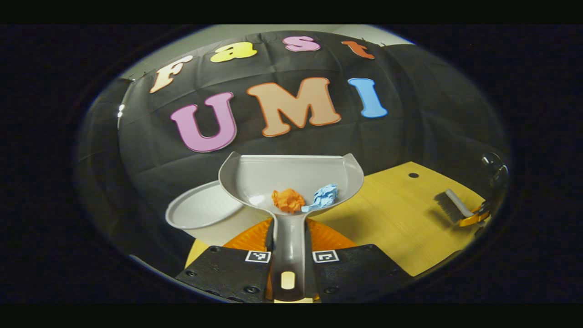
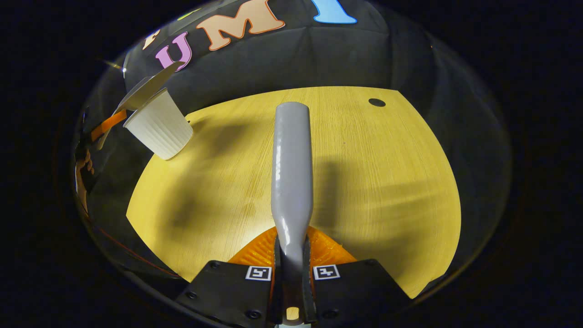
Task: Pick up the small broom and dustpan from the desktop, sweep the trash into the dustpan with the broom, and then empty the trash into the garbage bin.
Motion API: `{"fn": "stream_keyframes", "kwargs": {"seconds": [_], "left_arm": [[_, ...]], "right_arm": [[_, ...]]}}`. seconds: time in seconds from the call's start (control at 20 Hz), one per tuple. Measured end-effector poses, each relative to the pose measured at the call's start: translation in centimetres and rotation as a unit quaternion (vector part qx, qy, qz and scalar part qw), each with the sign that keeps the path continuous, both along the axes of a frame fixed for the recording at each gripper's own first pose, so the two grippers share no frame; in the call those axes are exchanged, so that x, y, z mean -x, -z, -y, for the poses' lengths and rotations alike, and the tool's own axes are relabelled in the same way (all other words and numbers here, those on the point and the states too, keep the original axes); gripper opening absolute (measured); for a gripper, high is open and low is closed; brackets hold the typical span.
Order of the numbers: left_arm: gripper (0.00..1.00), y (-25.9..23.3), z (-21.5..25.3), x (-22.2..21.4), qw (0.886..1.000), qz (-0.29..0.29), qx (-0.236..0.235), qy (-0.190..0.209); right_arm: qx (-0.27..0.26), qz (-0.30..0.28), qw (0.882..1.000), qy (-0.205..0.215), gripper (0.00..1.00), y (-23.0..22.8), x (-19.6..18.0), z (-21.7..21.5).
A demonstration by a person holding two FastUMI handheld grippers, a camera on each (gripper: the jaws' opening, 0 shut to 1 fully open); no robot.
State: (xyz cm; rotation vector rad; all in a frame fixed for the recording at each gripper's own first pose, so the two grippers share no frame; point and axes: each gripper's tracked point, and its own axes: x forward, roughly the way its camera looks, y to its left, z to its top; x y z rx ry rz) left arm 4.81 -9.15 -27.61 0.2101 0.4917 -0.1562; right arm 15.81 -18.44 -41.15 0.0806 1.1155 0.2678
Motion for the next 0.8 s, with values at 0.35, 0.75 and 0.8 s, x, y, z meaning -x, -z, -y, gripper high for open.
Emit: {"fn": "stream_keyframes", "kwargs": {"seconds": [0.35,0.75,0.8], "left_arm": [[0.19,0.2,-4.0,-0.4,0.983,0.012,-0.165,-0.081],[0.19,1.6,-9.2,0.1,0.927,-0.032,-0.373,-0.03],[0.19,1.4,-9.7,0.0,0.912,-0.036,-0.407,-0.015]], "right_arm": [[-0.001,-0.014,1.0,-0.015,0.19,-0.2,-1.6,-0.9],[0.01,-0.024,0.999,-0.031,0.19,-1.1,-2.3,-3.8],[0.011,-0.026,0.999,-0.031,0.19,-1.2,-2.2,-4.1]]}}
